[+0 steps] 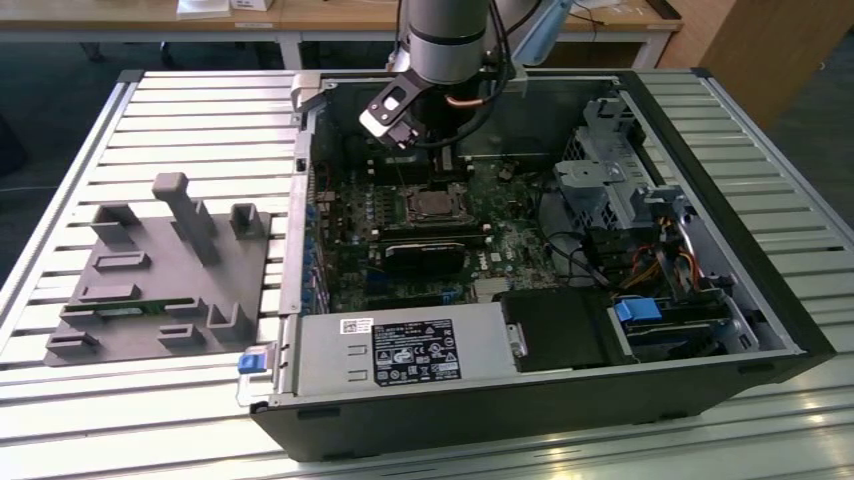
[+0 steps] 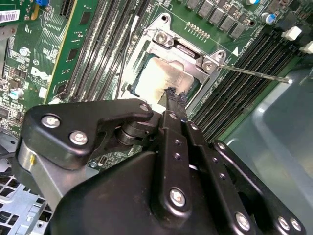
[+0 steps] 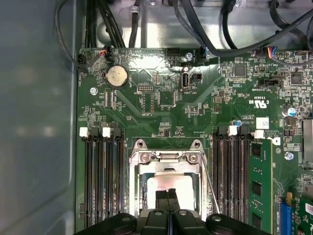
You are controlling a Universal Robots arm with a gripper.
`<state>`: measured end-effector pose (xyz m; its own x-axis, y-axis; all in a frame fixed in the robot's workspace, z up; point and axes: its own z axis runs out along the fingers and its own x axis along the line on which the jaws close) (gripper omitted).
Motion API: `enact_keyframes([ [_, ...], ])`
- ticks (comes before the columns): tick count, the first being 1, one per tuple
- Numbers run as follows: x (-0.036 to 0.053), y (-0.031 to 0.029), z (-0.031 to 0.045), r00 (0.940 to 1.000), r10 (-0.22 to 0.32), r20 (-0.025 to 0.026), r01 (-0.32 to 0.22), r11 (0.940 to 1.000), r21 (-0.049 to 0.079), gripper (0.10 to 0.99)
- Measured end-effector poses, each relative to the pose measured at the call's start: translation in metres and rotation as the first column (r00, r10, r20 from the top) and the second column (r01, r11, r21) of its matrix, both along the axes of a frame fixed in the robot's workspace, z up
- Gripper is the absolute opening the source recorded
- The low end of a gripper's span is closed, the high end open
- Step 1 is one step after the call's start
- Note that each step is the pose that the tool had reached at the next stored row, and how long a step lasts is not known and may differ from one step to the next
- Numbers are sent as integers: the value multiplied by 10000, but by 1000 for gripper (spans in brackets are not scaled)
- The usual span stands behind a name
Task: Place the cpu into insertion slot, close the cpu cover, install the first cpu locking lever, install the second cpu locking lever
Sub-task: 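Install the first cpu locking lever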
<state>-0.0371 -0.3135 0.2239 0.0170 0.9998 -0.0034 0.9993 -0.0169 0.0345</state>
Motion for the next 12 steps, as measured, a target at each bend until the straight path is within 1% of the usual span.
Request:
enact_keyframes([
  [4, -2, 0, 2, 10000, -1, -1, 1, 10000, 0, 118],
  [6, -2, -1, 16, 10000, -1, -1, 1, 10000, -1, 118],
  [12, -2, 0, 94, 10000, -1, -7, 1, 10000, 0, 118],
])
